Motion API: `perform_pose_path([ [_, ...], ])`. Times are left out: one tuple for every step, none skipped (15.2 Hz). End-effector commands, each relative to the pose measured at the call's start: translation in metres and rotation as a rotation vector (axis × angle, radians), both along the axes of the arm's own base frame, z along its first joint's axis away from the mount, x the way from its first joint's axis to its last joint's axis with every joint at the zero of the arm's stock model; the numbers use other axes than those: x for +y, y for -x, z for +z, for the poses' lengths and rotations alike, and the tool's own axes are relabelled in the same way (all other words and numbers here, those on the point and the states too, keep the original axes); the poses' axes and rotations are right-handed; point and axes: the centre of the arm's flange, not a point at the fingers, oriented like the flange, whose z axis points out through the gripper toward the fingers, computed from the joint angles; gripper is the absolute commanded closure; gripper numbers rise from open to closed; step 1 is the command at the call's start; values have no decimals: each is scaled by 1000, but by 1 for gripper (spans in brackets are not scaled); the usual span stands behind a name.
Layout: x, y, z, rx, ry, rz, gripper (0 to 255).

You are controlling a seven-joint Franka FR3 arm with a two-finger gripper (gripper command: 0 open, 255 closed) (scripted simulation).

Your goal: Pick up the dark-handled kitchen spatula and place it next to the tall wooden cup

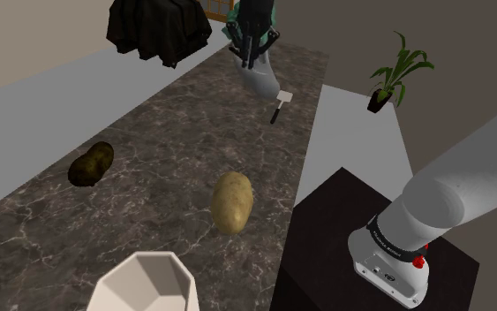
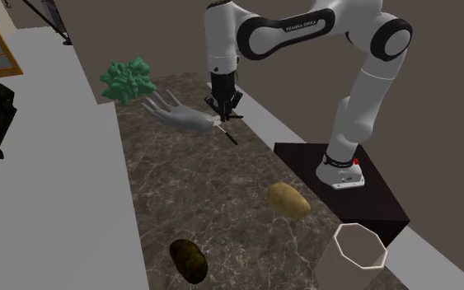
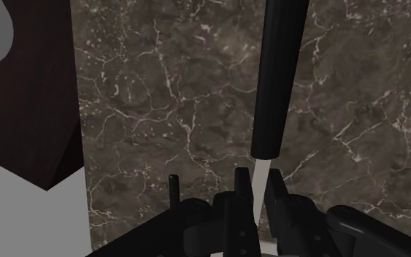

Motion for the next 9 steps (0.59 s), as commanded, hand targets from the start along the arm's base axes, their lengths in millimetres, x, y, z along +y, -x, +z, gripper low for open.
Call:
perform_pose_path([
  [0, 0, 11, 0, 0, 0, 255],
  [0, 0, 16, 0, 0, 0, 255],
  [0, 0, 21, 0, 0, 0, 255],
  [0, 0, 27, 0, 0, 0, 255],
  [0, 0, 32, 0, 0, 0, 255],
  [0, 0, 34, 0, 0, 0, 255],
  [10, 8, 34, 0, 0, 0, 255],
  [21, 17, 34, 0, 0, 0, 255],
  [31, 25, 34, 0, 0, 0, 255],
])
